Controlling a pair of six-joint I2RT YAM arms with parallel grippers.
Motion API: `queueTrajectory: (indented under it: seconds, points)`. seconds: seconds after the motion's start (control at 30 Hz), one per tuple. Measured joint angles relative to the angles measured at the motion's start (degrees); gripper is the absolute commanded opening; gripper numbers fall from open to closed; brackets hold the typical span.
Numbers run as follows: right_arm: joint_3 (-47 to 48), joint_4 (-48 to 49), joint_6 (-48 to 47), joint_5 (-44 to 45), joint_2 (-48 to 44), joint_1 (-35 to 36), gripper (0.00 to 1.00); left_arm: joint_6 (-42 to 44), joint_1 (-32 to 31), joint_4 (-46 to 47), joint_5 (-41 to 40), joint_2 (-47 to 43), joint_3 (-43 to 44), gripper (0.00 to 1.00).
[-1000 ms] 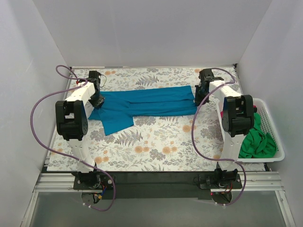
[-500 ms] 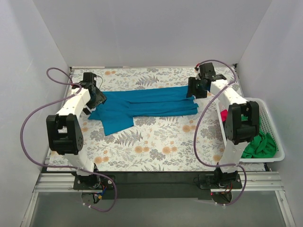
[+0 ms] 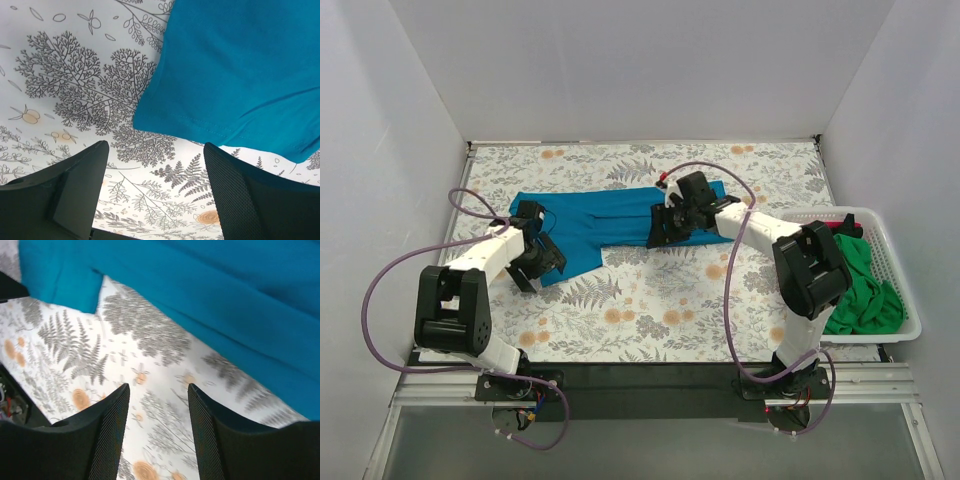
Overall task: Fold and stack the t-shirts
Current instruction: Fold the tshirt
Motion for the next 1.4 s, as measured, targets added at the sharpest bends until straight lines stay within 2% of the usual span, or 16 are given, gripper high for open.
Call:
queueTrajectory:
  seconds: [0.33, 0.5, 0.7, 0.97, 1.13, 1.17, 1.4]
  points:
    - [-1.07, 13.75, 9.68, -0.61, 7.41, 9.42, 0.55, -0.74, -0.04, 3.69, -0.26, 1.73, -3.04, 0.66]
    - [0.55, 17.97, 14.38, 0.50, 12.28, 12.24, 0.55, -0.35, -0.04, 3.93, -1.07, 2.16, -3.06, 0.58]
    - [5.51, 21.42, 18.03, 1.44, 16.94, 14.56, 0.54, 0.57, -0.04, 4.39, -1.49, 2.23, -3.08, 0.39]
    - [6.71, 23.54, 21.35, 2.91, 18.51, 15.93, 0.50, 1.22, -0.04, 5.55, -1.44, 2.25, -3.08, 0.24]
    - [6.67, 23.56, 21.70, 3.13, 18.51, 16.06, 0.50, 1.25, -0.04, 6.38, -0.52, 2.29, -2.97, 0.02]
    - [6.67, 23.58, 21.66, 3.10, 18.51, 16.06, 0.50, 1.25, -0.04, 6.49, -0.15, 2.49, -2.69, 0.01]
    - [5.70, 21.00, 17.35, 4.04, 16.55, 15.85, 0.50, 1.25, -0.09, 6.95, 0.66, 3.98, 3.74, 0.00]
